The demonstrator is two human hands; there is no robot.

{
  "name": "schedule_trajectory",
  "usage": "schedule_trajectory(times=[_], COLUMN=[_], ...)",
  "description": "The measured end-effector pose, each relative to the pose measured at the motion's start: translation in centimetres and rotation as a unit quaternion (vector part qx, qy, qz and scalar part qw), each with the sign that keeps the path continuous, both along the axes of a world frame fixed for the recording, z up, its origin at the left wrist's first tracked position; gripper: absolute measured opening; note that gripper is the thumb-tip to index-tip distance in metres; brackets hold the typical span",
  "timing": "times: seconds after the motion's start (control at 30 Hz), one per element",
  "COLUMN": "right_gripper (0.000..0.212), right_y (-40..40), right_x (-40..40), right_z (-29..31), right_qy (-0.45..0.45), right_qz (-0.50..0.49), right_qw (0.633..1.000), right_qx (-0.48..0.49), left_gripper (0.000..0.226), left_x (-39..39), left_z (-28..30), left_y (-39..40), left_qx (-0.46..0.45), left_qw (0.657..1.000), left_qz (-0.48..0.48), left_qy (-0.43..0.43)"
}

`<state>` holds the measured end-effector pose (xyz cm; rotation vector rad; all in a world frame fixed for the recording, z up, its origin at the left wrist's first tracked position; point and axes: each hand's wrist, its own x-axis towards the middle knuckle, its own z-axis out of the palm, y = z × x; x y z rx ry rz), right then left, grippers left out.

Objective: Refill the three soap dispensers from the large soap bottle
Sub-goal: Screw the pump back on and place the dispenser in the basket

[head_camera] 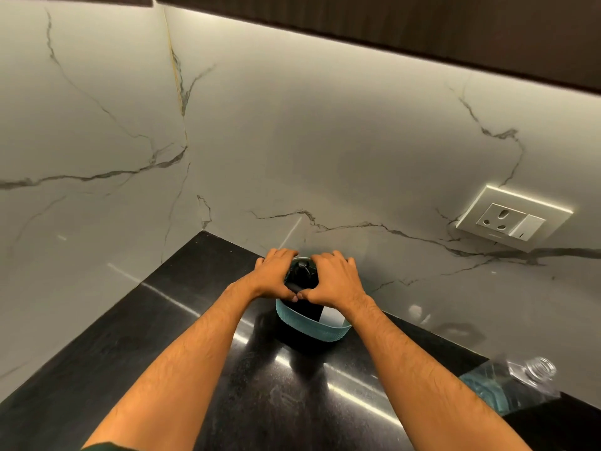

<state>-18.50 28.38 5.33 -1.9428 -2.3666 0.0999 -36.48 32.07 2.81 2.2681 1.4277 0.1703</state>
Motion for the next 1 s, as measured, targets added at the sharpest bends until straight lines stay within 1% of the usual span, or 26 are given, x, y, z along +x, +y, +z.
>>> schedule_trajectory(times=[0.17, 0.3, 0.4, 0.57, 0.67, 0.8, 1.0], right_gripper=[0.087, 0.094, 0.094, 0.084, 0.085, 0.086, 0.080], right_y=[-1.8, -4.7, -7.7, -13.8, -17.5, -22.0, -28.6], right_x=[1.5, 3.1, 4.7, 8.0, 10.4, 14.2, 20.0], right_z=[1.5, 2.8, 3.4, 3.4, 2.7, 1.7, 0.4], right_qy=[0.018, 0.038, 0.058, 0.075, 0.077, 0.070, 0.100], right_qz=[0.003, 0.001, 0.002, -0.006, -0.028, -0.077, -0.161], right_qw=[0.999, 0.996, 0.991, 0.983, 0.981, 0.979, 0.967], right_qx=[0.039, 0.086, 0.121, 0.169, 0.178, 0.175, 0.168], left_gripper=[0.116, 0.117, 0.115, 0.113, 0.114, 0.114, 0.109], left_x=[-0.5, -0.2, 0.9, 4.8, 7.9, 12.5, 19.0], left_z=[1.9, 3.4, 4.0, 4.3, 3.8, 2.9, 0.8], left_y=[-2.3, -5.4, -8.2, -13.0, -15.8, -19.3, -23.2], left_qx=[0.040, 0.076, 0.110, 0.149, 0.149, 0.130, 0.090], left_qw=[0.998, 0.994, 0.990, 0.980, 0.976, 0.978, 0.980], left_qz=[0.030, 0.044, 0.028, 0.004, -0.011, -0.042, -0.089], left_qy=[-0.027, -0.058, -0.078, -0.129, -0.156, -0.155, -0.150])
